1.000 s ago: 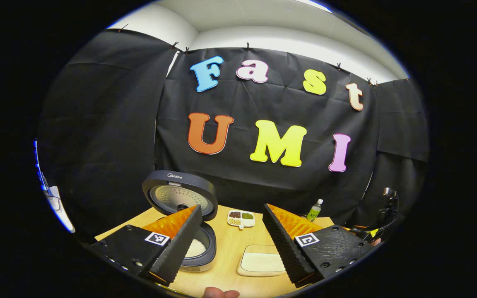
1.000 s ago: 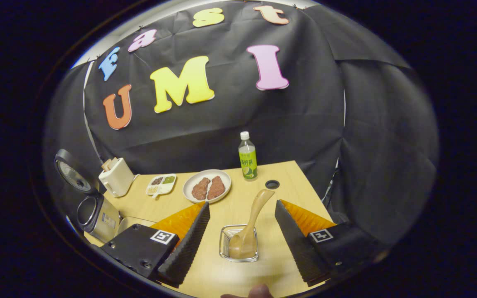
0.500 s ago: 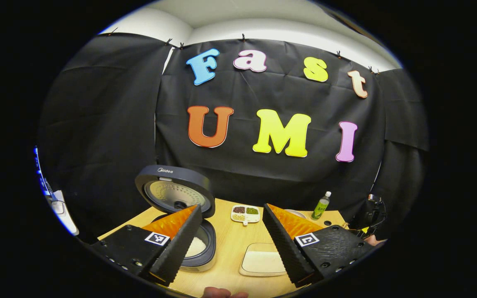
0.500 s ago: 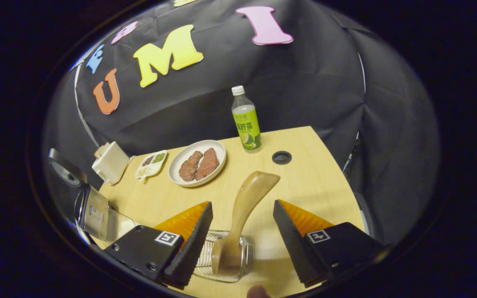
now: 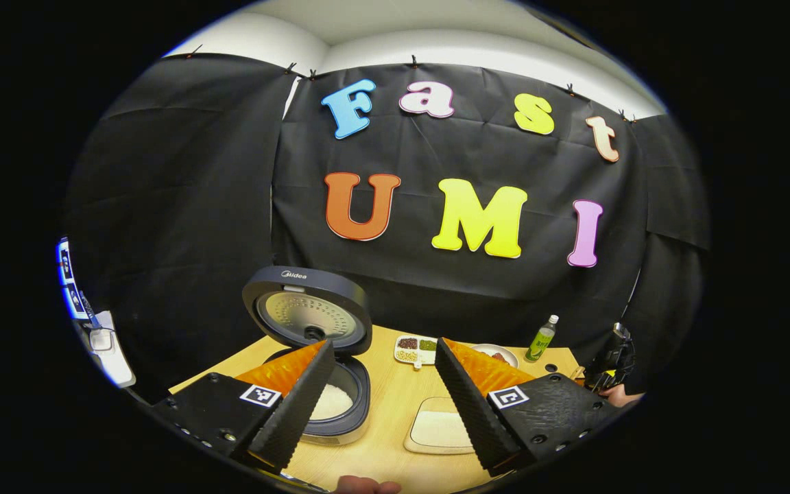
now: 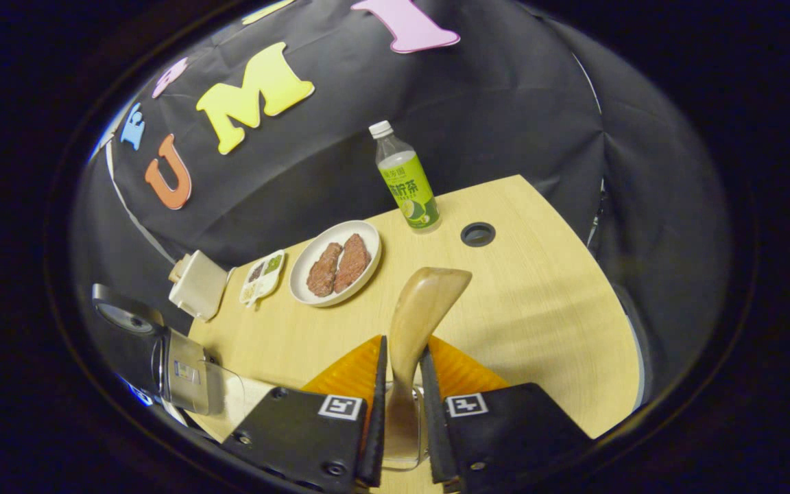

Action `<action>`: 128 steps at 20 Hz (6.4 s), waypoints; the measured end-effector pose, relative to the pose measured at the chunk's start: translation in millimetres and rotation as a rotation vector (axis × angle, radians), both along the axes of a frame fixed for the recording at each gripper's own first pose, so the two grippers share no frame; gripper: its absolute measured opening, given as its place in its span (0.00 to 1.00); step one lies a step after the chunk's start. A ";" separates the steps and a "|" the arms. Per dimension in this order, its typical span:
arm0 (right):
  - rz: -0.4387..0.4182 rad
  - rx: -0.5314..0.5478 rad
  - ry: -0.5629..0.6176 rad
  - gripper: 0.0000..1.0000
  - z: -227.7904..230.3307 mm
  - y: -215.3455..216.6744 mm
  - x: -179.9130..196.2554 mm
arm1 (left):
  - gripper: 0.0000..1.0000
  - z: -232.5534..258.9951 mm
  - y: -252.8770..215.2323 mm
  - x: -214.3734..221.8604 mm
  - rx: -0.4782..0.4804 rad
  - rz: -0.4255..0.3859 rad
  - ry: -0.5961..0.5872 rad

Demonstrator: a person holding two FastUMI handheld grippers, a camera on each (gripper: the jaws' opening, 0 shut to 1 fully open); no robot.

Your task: Close the left gripper, press the button to open the rice cooker; take a wooden spoon from the chopstick holder with the right hand, scoop a spoonful of rice and pour it into the rice cooker, then put the wooden spoon back into the chopstick holder.

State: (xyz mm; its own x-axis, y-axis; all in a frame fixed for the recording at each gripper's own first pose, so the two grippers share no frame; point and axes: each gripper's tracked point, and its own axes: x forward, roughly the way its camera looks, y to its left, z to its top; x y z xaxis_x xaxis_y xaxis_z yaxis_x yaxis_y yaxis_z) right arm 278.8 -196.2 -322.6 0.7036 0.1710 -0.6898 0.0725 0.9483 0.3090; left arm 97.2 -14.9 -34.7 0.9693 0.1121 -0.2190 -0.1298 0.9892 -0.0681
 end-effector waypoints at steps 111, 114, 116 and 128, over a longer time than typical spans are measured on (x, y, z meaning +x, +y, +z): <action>0.275 0.382 -0.177 0.11 184.0 488.5 -83.4 | 0.95 -29.4 128.9 -145.9 -0.045 0.066 -0.009; 0.310 0.290 -0.223 0.11 183.7 508.9 -80.6 | 0.95 -21.6 138.8 -150.9 -0.023 0.054 -0.044; 0.318 0.244 -0.238 0.11 179.5 517.3 -81.6 | 0.95 -20.9 145.8 -153.8 -0.006 0.052 -0.056; 0.462 -0.051 -0.404 0.10 168.3 546.6 -100.6 | 0.95 -25.6 155.2 -171.6 -0.022 0.011 -0.102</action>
State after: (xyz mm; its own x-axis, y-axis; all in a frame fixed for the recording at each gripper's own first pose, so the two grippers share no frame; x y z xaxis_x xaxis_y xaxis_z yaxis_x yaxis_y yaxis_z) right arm 178.2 350.4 -154.3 0.7719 0.4945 -0.3996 -0.4629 0.8679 0.1799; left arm -74.4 140.3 -60.3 0.9853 0.1195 -0.1218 -0.1323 0.9858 -0.1035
